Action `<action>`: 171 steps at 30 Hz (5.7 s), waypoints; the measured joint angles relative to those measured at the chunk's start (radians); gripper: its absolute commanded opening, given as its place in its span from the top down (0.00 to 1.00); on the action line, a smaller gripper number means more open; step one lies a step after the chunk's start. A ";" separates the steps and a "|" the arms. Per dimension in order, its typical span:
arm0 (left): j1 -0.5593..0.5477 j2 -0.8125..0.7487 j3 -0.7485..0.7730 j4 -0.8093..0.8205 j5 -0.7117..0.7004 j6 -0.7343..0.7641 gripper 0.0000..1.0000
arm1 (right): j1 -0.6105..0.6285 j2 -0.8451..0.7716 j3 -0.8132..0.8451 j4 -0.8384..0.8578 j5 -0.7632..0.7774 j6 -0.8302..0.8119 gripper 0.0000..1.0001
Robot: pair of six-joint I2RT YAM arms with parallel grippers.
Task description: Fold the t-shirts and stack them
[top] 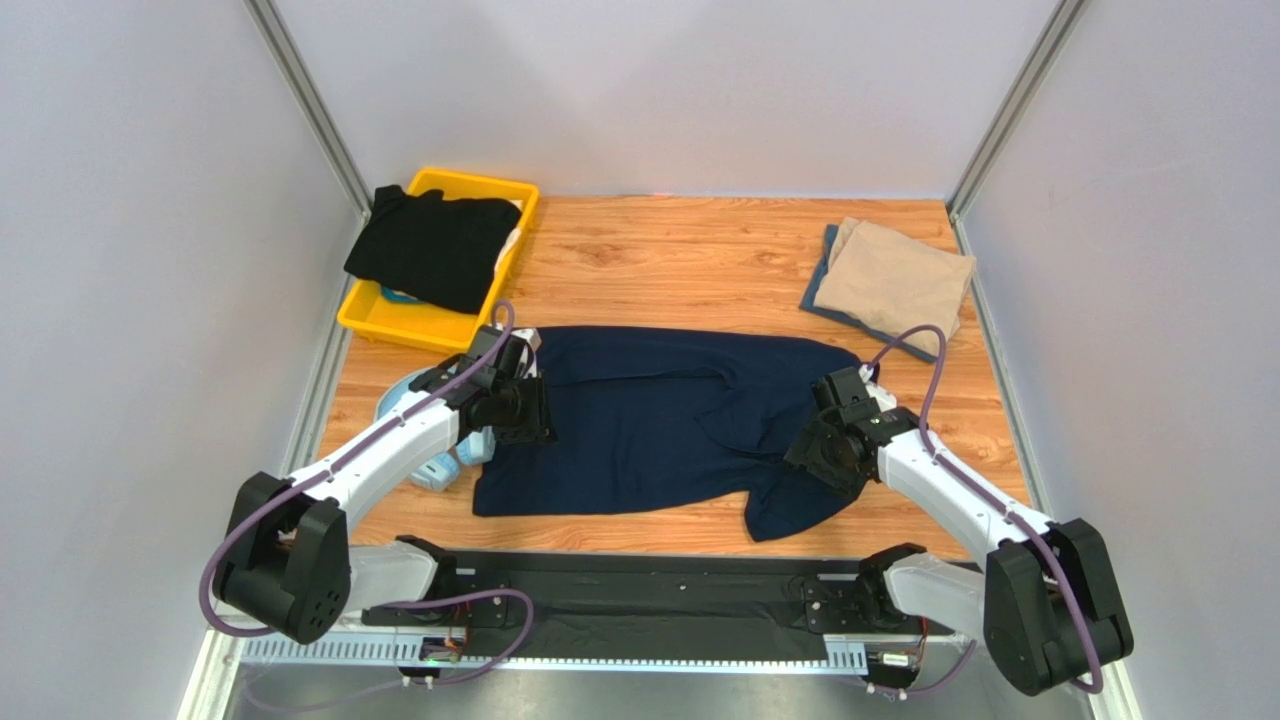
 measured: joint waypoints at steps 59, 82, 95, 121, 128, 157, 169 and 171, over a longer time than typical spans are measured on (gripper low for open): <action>-0.005 -0.117 -0.013 -0.010 -0.070 -0.011 0.50 | 0.184 -0.015 -0.017 -0.103 -0.057 0.178 0.33; -0.005 -0.243 -0.041 -0.011 -0.122 -0.023 0.68 | 0.183 0.138 0.021 -0.002 -0.251 0.165 1.00; -0.006 -0.130 -0.044 -0.019 -0.124 -0.026 0.55 | 0.185 -0.096 0.089 -0.165 -0.157 0.146 1.00; -0.012 0.012 -0.068 -0.105 -0.092 -0.105 0.52 | 0.068 0.035 0.369 -0.277 -0.078 -0.120 1.00; -0.012 -0.021 -0.123 -0.108 -0.081 -0.117 0.51 | 0.059 0.068 0.388 -0.275 -0.079 -0.136 1.00; -0.051 0.019 -0.133 -0.099 -0.101 -0.145 0.51 | 0.011 -0.007 0.402 -0.227 -0.101 -0.147 1.00; -0.058 0.024 -0.131 -0.088 -0.088 -0.143 0.44 | 0.011 0.016 0.402 -0.227 -0.109 -0.145 1.00; -0.058 0.024 -0.130 -0.086 -0.081 -0.143 0.44 | 0.011 0.016 0.402 -0.226 -0.109 -0.143 1.00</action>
